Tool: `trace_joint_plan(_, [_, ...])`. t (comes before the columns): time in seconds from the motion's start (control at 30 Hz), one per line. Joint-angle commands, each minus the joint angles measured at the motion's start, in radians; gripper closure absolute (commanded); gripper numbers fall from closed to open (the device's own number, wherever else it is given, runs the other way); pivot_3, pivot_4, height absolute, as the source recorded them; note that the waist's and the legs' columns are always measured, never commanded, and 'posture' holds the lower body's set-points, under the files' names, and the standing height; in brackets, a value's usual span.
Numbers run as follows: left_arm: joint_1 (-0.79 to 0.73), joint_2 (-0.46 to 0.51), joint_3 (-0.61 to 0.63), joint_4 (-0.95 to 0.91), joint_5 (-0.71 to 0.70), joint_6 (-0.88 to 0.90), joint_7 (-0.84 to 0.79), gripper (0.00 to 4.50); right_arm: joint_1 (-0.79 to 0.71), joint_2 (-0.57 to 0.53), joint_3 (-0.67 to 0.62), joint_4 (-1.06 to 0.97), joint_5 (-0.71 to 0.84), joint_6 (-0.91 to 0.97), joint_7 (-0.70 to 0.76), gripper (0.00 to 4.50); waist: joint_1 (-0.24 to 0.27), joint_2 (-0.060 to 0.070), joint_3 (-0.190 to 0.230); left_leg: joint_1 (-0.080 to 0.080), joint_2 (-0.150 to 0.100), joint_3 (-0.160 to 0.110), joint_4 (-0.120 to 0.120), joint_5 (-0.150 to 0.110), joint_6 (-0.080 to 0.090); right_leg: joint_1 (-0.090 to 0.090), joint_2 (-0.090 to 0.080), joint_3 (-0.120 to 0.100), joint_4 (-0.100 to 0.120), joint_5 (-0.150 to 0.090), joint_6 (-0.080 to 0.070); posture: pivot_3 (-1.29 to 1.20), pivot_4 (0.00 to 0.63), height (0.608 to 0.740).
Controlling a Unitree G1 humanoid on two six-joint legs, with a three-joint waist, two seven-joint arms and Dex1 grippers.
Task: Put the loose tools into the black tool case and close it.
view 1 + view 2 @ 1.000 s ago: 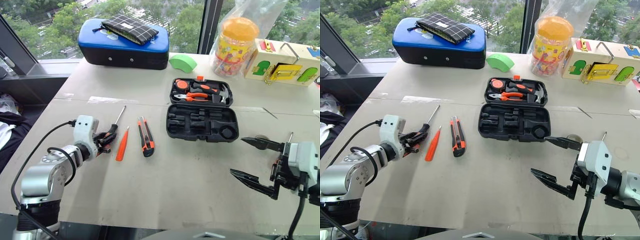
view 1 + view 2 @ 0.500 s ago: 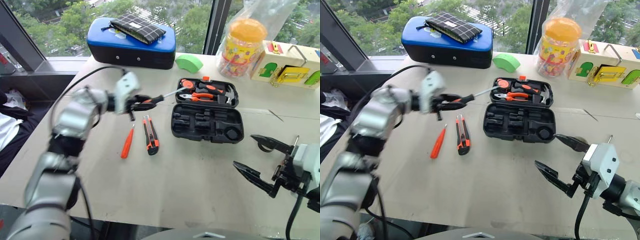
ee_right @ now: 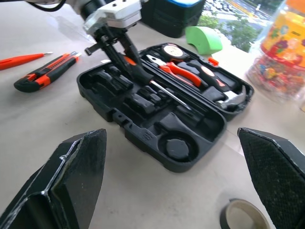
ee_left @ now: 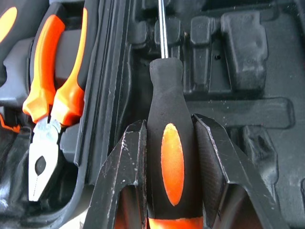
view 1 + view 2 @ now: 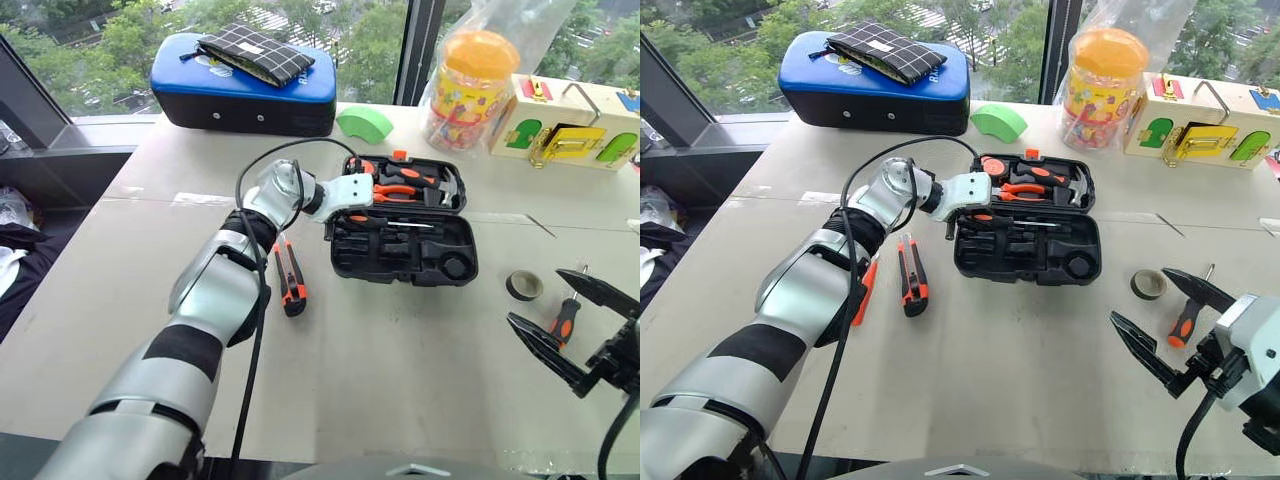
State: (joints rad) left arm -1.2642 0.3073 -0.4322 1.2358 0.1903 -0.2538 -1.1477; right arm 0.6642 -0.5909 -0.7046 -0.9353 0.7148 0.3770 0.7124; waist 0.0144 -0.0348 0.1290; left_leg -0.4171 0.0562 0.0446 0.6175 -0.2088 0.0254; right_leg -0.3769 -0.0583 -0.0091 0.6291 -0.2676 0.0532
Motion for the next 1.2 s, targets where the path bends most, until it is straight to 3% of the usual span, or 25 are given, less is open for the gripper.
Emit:
trace_joint_plan(0.03, [-0.034,-0.015,0.008,0.025,0.051,0.003,0.063,3.69,0.011,-0.001,-0.051,-0.037,0.027,-0.022,-0.007,0.0,0.001,0.0,0.0,0.0,0.0,0.0,0.0,0.0,0.0,0.0,0.0,0.0,0.0,0.0,0.0,0.0,0.15,0.74])
trace_joint_plan(0.37, [-0.046,-0.03,-0.017,0.07,0.171,-0.087,0.176,3.69,0.017,-0.021,-0.059,-0.056,0.054,-0.009,-0.029,0.0,0.001,0.0,0.0,0.0,-0.001,0.002,0.003,0.0,0.0,0.001,0.0,0.003,0.001,0.0,0.0,0.0,0.15,0.74])
trace_joint_plan(0.43, [-0.054,-0.033,0.006,0.079,0.169,-0.086,0.206,2.67,0.021,-0.025,-0.061,-0.062,0.061,-0.007,-0.035,0.0,0.001,0.0,0.0,0.0,-0.001,0.002,0.003,0.0,0.0,0.001,0.0,0.003,0.001,0.0,0.0,0.0,0.15,0.74])
trace_joint_plan(0.47, [-0.058,-0.033,0.014,0.08,0.169,-0.096,0.213,2.45,0.026,-0.025,-0.063,-0.065,0.064,-0.007,-0.036,0.0,0.0,0.0,0.0,0.0,-0.001,0.002,0.003,0.0,0.0,0.0,0.0,0.003,0.002,0.0,0.0,0.0,0.15,0.74])
trace_joint_plan(0.53, [-0.074,-0.025,0.074,0.073,0.11,-0.086,0.139,1.6,0.039,-0.022,-0.072,-0.074,0.07,-0.005,-0.04,0.0,0.002,0.0,0.0,0.0,-0.001,0.001,0.003,0.0,0.0,0.0,0.0,0.003,0.003,0.0,0.0,0.0,0.15,0.74])
trace_joint_plan(0.67, [-0.101,-0.02,0.212,0.051,-0.025,0.051,-0.024,1.6,0.055,-0.014,-0.066,-0.082,0.065,-0.009,-0.049,0.0,0.001,0.0,0.0,0.0,-0.001,0.001,0.003,0.0,0.0,0.0,0.0,0.002,0.003,0.0,0.0,0.0,0.15,0.74])
trace_joint_plan(0.7, [-0.101,-0.022,0.237,0.044,-0.046,0.086,-0.031,2.19,0.05,-0.015,-0.06,-0.083,0.064,-0.008,-0.057,0.0,0.0,0.0,0.0,0.0,-0.001,0.001,0.003,0.0,0.0,0.0,0.0,0.002,0.003,0.0,0.0,0.0,0.15,0.74])
trace_joint_plan(0.73, [-0.099,-0.024,0.256,0.037,-0.059,0.116,-0.034,2.39,0.045,-0.017,-0.054,-0.083,0.065,-0.007,-0.064,0.0,0.0,0.0,0.0,0.0,-0.001,0.001,0.003,0.0,0.0,0.0,0.0,0.002,0.003,0.0,0.0,0.0,0.15,0.74])
trace_joint_plan(0.87, [-0.068,-0.046,0.296,0.002,-0.086,0.203,-0.007,4.32,0.03,-0.021,-0.031,-0.08,0.055,-0.005,-0.079,0.0,0.0,0.0,0.0,0.001,-0.001,0.001,0.003,0.0,0.0,0.0,0.0,0.003,0.004,0.0,0.0,0.0,0.15,0.74])
trace_joint_plan(1.07, [0.037,-0.147,0.319,-0.067,-0.101,0.309,0.175,4.46,0.011,-0.018,-0.006,-0.082,0.034,-0.006,-0.1,0.0,0.001,0.0,0.0,0.0,-0.001,0.001,0.006,0.0,0.0,0.0,0.0,0.003,0.007,0.0,0.0,0.0,0.15,0.74])
trace_joint_plan(1.2, [0.101,-0.191,0.257,-0.074,-0.035,0.315,0.273,4.46,0.017,-0.012,0.007,-0.091,0.027,-0.006,-0.109,0.0,0.001,0.0,0.0,0.0,-0.001,0.001,0.007,0.0,0.0,0.0,0.0,0.003,0.007,0.0,0.0,0.0,0.15,0.74])
